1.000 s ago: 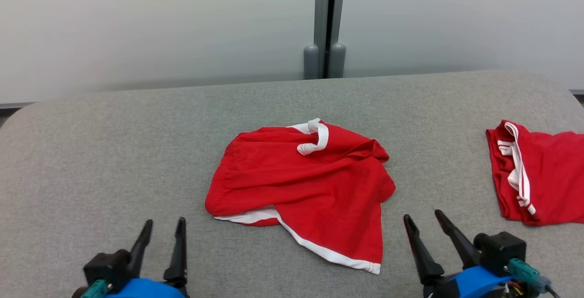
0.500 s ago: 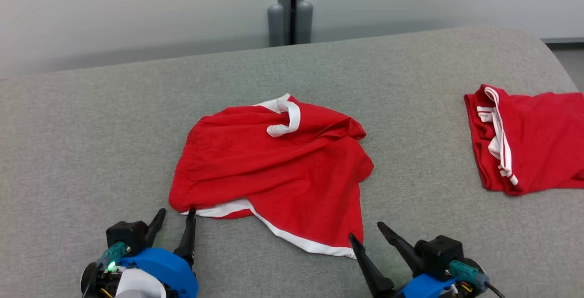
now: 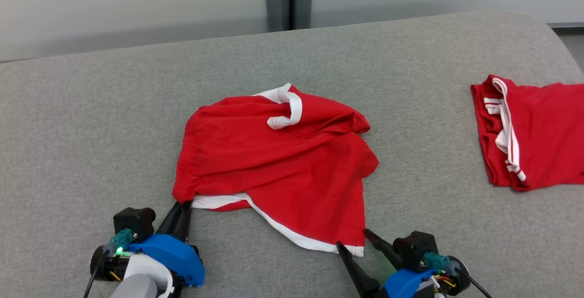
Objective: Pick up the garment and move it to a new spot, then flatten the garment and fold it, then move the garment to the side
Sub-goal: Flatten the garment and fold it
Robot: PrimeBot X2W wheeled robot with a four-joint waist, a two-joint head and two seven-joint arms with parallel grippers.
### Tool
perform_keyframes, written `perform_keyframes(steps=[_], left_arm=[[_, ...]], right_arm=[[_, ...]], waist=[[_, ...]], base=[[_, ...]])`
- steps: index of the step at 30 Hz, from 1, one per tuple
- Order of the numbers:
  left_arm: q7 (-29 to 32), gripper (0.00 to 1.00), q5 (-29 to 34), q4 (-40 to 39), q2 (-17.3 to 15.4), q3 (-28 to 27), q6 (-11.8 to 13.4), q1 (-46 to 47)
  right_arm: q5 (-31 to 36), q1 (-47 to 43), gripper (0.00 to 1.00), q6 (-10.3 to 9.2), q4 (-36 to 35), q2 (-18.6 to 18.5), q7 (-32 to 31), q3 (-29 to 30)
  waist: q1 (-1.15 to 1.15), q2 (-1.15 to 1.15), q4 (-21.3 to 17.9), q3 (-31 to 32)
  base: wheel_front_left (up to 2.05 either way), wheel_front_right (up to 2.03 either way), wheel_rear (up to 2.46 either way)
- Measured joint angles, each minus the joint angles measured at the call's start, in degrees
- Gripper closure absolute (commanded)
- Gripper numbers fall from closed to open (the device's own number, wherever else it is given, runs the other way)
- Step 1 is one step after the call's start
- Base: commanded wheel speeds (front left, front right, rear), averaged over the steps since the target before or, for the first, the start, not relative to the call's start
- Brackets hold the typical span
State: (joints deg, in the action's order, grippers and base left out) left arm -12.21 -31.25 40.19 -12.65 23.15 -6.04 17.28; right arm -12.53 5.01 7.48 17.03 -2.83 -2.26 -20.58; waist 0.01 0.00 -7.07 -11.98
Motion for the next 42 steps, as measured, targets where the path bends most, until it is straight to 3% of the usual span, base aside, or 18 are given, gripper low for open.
perform_keyframes(steps=[9,10,11,12,20,27,33,38,42], left_arm=[[-0.6,1.0,0.0,1.7,0.9,2.1,-0.6,2.0],[-0.8,1.0,-0.1,1.9,0.9,2.2,-0.6,2.0],[-0.9,1.0,-0.2,2.0,1.0,2.3,-0.7,2.1],[-1.0,1.0,-0.3,2.2,1.0,2.5,-0.8,2.2],[-2.0,1.0,-1.6,1.4,0.9,1.8,-1.0,2.2],[-2.4,1.0,-4.6,-9.1,1.1,-1.0,-1.0,-0.3],[4.2,1.0,-10.9,-25.2,0.4,-3.6,-0.5,-3.9],[12.1,1.0,-16.4,-40.5,-1.2,-5.3,2.4,-7.1],[18.7,1.0,-19.8,-48.9,-3.2,-7.0,5.2,-5.7]], right_arm=[[1.9,2.8,0.0,0.01,5.3,0.0,-2.4,-0.2],[2.5,3.1,0.16,0.0,5.7,0.0,-2.8,-0.5],[2.7,3.4,0.63,-0.01,6.1,0.0,-3.2,-0.8],[3.0,3.8,1.0,-0.09,6.4,-0.1,-3.6,-1.0],[2.7,4.3,1.0,0.05,6.6,0.2,-1.8,0.7],[1.9,4.9,1.0,0.01,-3.7,0.1,-1.5,7.3],[3.8,4.9,1.0,0.01,-17.6,-0.2,-9.2,11.2],[3.0,6.5,1.0,0.0,-28.3,-2.3,-15.0,13.1],[2.4,12.3,1.0,0.0,-32.0,-6.1,-17.9,14.0]], waist=[[-0.01,0.0,2.2,-0.7],[-0.01,0.0,2.3,-0.7],[-0.01,0.0,2.4,-0.7],[-0.01,0.0,2.4,-0.6],[-0.01,0.0,1.6,0.1],[-0.01,0.0,-0.1,1.7],[-0.01,0.0,-1.7,2.7],[-0.01,0.0,-2.4,2.4],[-0.01,0.0,-2.5,0.9]], base=[[0.0,0.0,0.0],[0.0,0.0,0.0],[0.0,0.0,0.0],[0.0,0.0,0.0],[0.0,0.0,0.0],[0.0,0.0,0.0],[0.0,0.0,0.0],[0.0,0.0,0.0],[0.0,0.0,0.0]])
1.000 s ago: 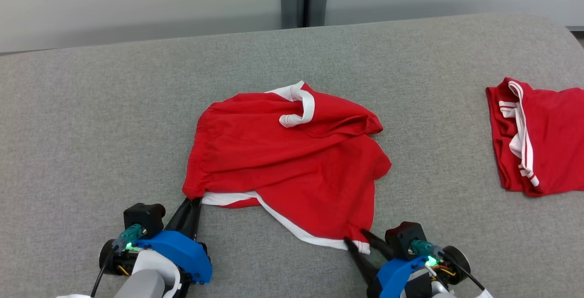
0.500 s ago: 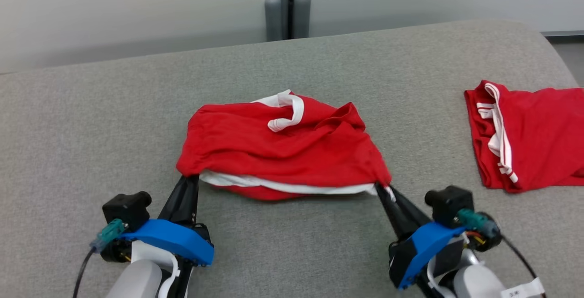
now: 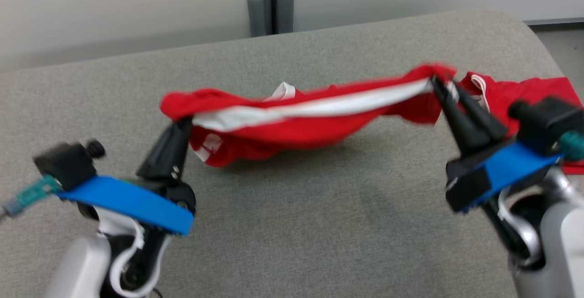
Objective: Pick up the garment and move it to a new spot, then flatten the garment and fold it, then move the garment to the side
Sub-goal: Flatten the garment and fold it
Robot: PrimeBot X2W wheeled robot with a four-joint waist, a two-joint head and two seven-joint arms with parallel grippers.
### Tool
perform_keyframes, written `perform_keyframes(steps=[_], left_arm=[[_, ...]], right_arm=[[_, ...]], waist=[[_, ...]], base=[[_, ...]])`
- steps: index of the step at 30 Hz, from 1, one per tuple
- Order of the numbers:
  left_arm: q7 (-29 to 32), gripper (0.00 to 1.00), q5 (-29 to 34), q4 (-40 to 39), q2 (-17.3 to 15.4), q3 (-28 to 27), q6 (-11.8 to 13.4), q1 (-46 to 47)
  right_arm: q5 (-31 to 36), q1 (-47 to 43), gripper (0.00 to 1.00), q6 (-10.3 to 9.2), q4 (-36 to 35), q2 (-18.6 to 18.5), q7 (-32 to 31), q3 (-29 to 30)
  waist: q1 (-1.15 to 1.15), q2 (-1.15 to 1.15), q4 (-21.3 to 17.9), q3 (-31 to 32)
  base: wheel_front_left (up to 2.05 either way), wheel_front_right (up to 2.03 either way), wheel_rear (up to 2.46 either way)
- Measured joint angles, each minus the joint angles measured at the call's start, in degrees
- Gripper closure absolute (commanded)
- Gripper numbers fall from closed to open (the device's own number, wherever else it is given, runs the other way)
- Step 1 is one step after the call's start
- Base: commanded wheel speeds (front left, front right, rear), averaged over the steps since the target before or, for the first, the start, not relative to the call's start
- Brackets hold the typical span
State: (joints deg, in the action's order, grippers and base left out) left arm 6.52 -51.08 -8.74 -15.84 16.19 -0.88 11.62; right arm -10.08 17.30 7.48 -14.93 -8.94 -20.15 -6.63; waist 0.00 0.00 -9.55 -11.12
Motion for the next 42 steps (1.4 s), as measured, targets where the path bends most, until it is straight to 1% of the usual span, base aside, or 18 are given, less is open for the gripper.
perform_keyframes(steps=[3,5,7,10,11,13,16,17,19,22,24,26,28,30,33,36,39,42], left_arm=[[4.9,1.0,-2.7,-2.3,-1.0,-1.6,2.0,4.9],[7.9,1.0,-2.8,-1.5,-2.5,-2.4,3.1,9.8],[10.6,1.0,-1.2,0.8,-4.7,-2.5,3.9,15.8],[12.1,1.0,-1.1,5.2,-4.5,-3.7,5.1,24.6],[12.0,1.0,-0.2,6.9,-5.0,-4.0,5.1,27.6],[11.0,1.0,1.1,10.5,-5.5,-4.7,5.1,33.0],[7.2,1.0,3.3,14.8,-5.6,-5.6,4.1,39.0],[5.6,1.0,4.2,16.0,-5.6,-5.7,3.3,41.2],[3.6,1.0,6.9,18.0,-6.8,-4.3,0.5,45.0],[-0.1,1.0,8.4,21.4,-6.3,-4.0,-1.0,48.3],[-2.8,1.0,8.6,23.2,-5.4,-4.0,-1.7,49.6],[-5.5,1.0,8.7,25.3,-4.6,-4.1,-2.3,49.4],[-7.9,1.0,7.8,27.3,-3.6,-4.2,-3.3,47.1],[-9.5,1.0,8.4,29.3,-3.6,-2.6,-4.5,43.8],[-11.2,1.0,8.4,33.0,-2.5,0.0,-5.3,37.4],[-11.2,1.0,9.2,36.5,-2.0,3.4,-5.8,30.3],[-10.6,1.0,9.3,38.3,-1.7,7.0,-6.2,23.3],[-10.1,1.0,8.5,37.8,-1.7,9.4,-6.5,16.7]], right_arm=[[-1.7,7.9,1.0,0.01,2.3,-2.1,-0.1,0.0],[-3.1,13.7,1.0,0.01,5.9,-3.2,0.7,-0.1],[-3.7,20.3,1.0,0.01,10.1,-3.9,2.3,-0.8],[-3.3,30.6,1.0,0.02,17.9,-5.2,5.9,-3.8],[-2.8,33.9,1.0,0.03,21.0,-6.1,6.9,-5.0],[-2.6,39.6,1.0,0.07,27.2,-6.3,9.6,-6.8],[-2.0,47.3,1.0,0.13,34.8,-5.5,15.6,-7.2],[-1.7,49.8,1.0,0.16,36.9,-5.1,17.9,-6.9],[-1.0,53.8,1.0,0.18,40.3,-4.3,22.4,-6.2],[0.6,57.1,1.0,0.18,44.1,-3.8,27.9,-6.0],[1.4,57.7,1.0,0.18,46.0,-3.8,31.0,-6.5],[1.5,57.4,1.0,0.18,48.4,-3.7,32.1,-7.6],[1.0,55.6,1.0,0.18,51.0,-3.6,32.5,-9.4],[0.1,52.4,1.0,0.16,53.7,-3.9,32.2,-11.2],[-2.6,46.8,1.0,0.18,57.4,-4.3,29.9,-13.9],[-7.0,40.2,1.0,0.18,58.9,-4.9,26.3,-15.6],[-10.8,33.9,1.0,0.18,57.6,-6.4,22.7,-17.0],[-13.8,27.1,1.0,0.18,53.9,-8.6,19.2,-18.1]], waist=[[0.0,0.0,-0.2,-1.8],[0.0,0.0,-0.3,-3.4],[0.01,0.0,-0.5,-5.5],[0.01,0.0,-0.8,-8.9],[0.02,0.0,-0.8,-10.0],[0.02,0.0,-0.8,-11.8],[0.02,0.0,-0.5,-13.7],[0.02,0.0,-0.4,-14.1],[0.02,0.0,-0.3,-14.5],[0.02,0.0,0.0,-14.6],[0.02,0.0,0.2,-14.6],[0.02,0.0,0.4,-14.4],[0.02,0.0,0.5,-13.7],[0.01,0.0,0.6,-13.0],[0.01,0.0,1.1,-11.5],[-0.01,0.0,1.3,-10.0],[0.0,0.0,1.4,-8.2],[-0.01,0.0,1.5,-6.4]], base=[[0.0,0.0,0.0],[0.0,0.0,0.0],[0.0,0.0,0.0],[0.0,0.0,0.0],[0.0,0.0,0.0],[0.0,0.0,0.0],[0.0,0.0,0.0],[0.0,0.0,0.0],[0.0,0.0,0.0],[0.0,0.0,0.0],[0.0,0.0,0.0],[0.0,0.0,0.0],[0.0,0.0,0.0],[0.0,0.0,0.0],[0.0,0.0,0.0],[0.0,0.0,0.0],[0.0,0.0,0.0],[0.0,0.0,0.0]])
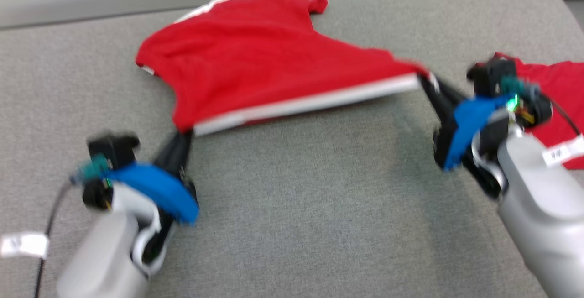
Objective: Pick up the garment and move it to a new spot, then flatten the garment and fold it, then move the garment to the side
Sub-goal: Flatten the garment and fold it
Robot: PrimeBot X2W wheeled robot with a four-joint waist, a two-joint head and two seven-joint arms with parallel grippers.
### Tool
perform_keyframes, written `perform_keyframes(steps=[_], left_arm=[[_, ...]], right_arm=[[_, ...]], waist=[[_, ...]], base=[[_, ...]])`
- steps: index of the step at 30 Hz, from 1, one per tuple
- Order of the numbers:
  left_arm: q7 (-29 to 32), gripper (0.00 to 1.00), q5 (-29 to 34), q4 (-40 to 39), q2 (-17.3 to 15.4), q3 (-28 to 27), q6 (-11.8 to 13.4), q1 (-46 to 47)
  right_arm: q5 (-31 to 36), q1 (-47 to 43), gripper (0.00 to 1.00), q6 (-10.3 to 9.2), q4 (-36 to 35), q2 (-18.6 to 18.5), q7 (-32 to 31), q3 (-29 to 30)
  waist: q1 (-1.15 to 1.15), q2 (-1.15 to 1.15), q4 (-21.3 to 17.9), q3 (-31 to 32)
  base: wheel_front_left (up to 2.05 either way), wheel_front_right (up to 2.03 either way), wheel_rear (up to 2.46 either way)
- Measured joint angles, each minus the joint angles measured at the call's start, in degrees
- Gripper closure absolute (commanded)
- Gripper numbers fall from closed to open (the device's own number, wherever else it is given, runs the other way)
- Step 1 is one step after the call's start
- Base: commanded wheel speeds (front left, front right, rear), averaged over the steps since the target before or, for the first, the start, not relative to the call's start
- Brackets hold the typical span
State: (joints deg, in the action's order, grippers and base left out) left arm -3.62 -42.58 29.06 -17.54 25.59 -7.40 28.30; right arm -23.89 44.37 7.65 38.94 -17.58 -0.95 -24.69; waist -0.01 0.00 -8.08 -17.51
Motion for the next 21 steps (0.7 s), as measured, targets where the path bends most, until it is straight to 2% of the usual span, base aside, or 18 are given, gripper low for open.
perform_keyframes(steps=[4,7,13,15,19,21], left_arm=[[1.4,1.0,-2.0,-3.8,-0.9,1.0,0.0,-8.1],[4.3,1.0,-3.4,-8.9,-2.9,1.2,1.4,-13.9],[12.4,1.0,-2.7,-26.3,-9.2,2.7,9.7,-26.4],[14.8,1.0,-3.1,-32.9,-9.9,3.2,12.3,-30.6],[19.4,1.0,-1.7,-42.9,-13.3,5.0,17.3,-36.5],[21.0,1.0,-1.5,-47.0,-13.7,5.8,19.3,-38.6]], right_arm=[[-2.5,-9.3,1.0,0.26,-6.9,-2.8,-6.1,1.3],[-3.7,-17.2,1.0,0.32,-14.0,-4.3,-12.3,3.9],[-5.3,-34.2,1.0,0.36,-33.2,-4.6,-25.2,13.8],[-3.2,-39.1,1.0,0.36,-39.2,-4.5,-29.8,17.6],[-0.6,-46.8,1.0,0.32,-49.9,-0.9,-37.8,24.5],[1.5,-49.6,1.0,0.31,-54.4,0.1,-41.2,27.2]], waist=[[0.0,0.0,0.3,2.7],[0.0,0.0,0.3,4.5],[-0.01,0.0,-0.1,6.7],[-0.01,0.0,-0.3,6.8],[0.0,0.0,0.0,6.5],[0.0,0.0,0.4,6.2]], base=[[0.0,0.0,0.0],[0.0,0.0,0.0],[0.0,0.0,0.0],[0.0,0.0,0.0],[0.0,0.0,0.0],[0.0,0.0,0.0]])
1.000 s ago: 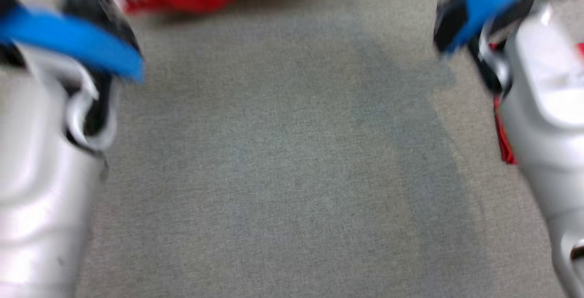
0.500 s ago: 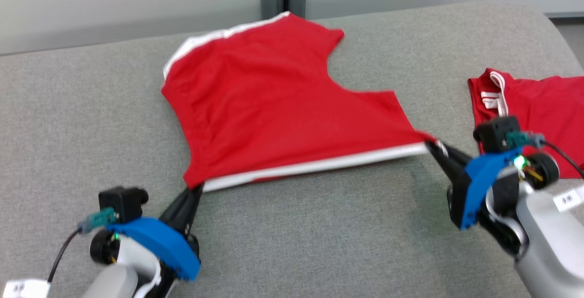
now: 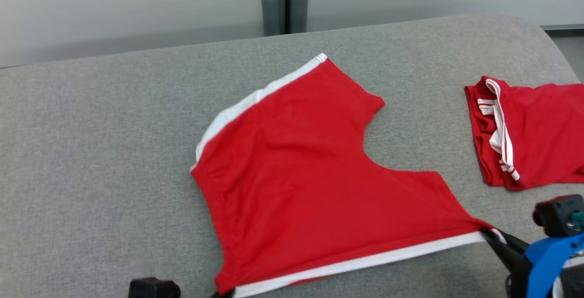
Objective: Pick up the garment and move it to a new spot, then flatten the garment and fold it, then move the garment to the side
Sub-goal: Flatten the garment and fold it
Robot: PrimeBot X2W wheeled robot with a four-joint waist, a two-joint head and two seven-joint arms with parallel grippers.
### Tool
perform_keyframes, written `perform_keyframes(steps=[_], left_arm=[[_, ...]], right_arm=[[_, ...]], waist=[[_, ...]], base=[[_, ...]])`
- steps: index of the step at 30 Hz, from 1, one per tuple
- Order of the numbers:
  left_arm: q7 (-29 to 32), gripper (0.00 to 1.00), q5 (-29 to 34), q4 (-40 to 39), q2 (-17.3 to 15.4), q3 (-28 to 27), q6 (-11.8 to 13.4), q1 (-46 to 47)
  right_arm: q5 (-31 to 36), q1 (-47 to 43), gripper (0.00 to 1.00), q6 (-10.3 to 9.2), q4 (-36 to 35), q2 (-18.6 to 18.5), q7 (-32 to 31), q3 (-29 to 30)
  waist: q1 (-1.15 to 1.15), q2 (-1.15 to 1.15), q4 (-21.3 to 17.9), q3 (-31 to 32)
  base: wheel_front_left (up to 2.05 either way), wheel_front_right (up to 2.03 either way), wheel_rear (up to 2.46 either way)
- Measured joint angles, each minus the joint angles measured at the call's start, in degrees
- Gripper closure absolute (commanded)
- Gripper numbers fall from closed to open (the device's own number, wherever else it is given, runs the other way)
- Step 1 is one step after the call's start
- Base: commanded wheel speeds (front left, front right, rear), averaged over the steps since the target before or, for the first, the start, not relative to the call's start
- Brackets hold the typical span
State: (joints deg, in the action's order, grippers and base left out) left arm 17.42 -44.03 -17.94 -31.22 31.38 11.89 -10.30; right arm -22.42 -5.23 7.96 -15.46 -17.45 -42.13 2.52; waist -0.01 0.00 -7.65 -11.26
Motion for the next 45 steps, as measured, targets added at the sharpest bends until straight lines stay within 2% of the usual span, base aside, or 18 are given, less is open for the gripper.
perform_keyframes(steps=[6,9,13,19,25,33,40,41,42,43,44,45], left_arm=[[1.9,1.0,0.2,-5.9,0.4,1.0,2.4,-1.7],[1.8,1.0,1.6,-5.1,1.1,0.5,3.5,1.2],[1.7,1.0,1.9,-3.0,4.5,-0.5,4.2,7.4],[3.3,1.0,1.9,2.6,6.6,-1.2,3.7,16.7],[4.7,1.0,0.8,9.1,9.3,-2.6,3.3,24.5],[4.7,1.0,0.3,17.1,12.6,-2.7,2.4,31.6],[3.6,1.0,0.8,19.9,14.3,-1.6,2.1,33.5],[3.2,1.0,0.8,20.1,14.7,-1.5,1.8,33.8],[2.5,0.74,0.9,20.4,15.2,-1.6,1.7,34.2],[1.9,0.37,1.2,20.8,15.4,-1.4,1.5,34.5],[1.2,0.0,1.3,21.2,15.7,-1.4,1.2,34.8],[0.3,0.0,1.3,21.6,16.1,-1.6,1.2,34.9]], right_arm=[[3.5,-2.4,1.0,-0.07,-6.8,2.1,-5.2,4.7],[3.5,0.2,1.0,-0.05,-6.3,2.8,-5.0,4.8],[3.0,7.0,1.0,-0.13,-2.9,1.7,-3.6,3.9],[1.7,21.6,1.0,-0.4,5.4,-3.8,-1.3,-2.6],[1.6,37.0,1.0,-0.42,15.8,-6.4,2.3,-11.8],[0.3,52.3,1.0,-0.43,31.5,-7.0,7.8,-20.7],[-0.1,61.5,1.0,-0.43,43.9,-5.0,11.5,-25.4],[-0.2,62.3,0.84,-0.44,45.4,-4.8,12.3,-25.9],[-0.5,63.0,0.53,-0.44,46.8,-4.6,13.0,-26.2],[-0.7,63.5,0.0,-0.44,48.0,-4.5,13.9,-26.4],[-1.0,63.8,0.0,-0.47,49.2,-4.5,15.0,-26.5],[-0.9,64.2,0.0,-0.47,50.3,-4.5,16.0,-26.9]], waist=[[0.0,0.0,1.5,-0.5],[0.01,0.0,2.0,-1.1],[0.01,0.0,3.1,-1.9],[0.02,0.0,4.1,-4.7],[0.02,0.0,5.9,-8.3],[0.02,0.0,9.5,-12.5],[0.02,0.0,11.8,-15.1],[0.02,0.0,12.2,-15.2],[0.02,0.0,12.6,-15.4],[0.02,0.0,13.0,-15.4],[0.02,0.0,13.4,-15.4],[0.02,0.0,13.7,-15.4]], base=[[0.0,0.0,0.0],[0.0,0.0,0.0],[0.0,0.0,0.0],[0.0,0.0,0.0],[0.0,0.0,0.0],[0.0,0.0,0.0],[0.0,0.0,0.0],[0.0,0.0,0.0],[0.0,0.0,0.0],[0.0,0.0,0.0],[0.0,0.0,0.0],[0.0,0.0,0.0]])
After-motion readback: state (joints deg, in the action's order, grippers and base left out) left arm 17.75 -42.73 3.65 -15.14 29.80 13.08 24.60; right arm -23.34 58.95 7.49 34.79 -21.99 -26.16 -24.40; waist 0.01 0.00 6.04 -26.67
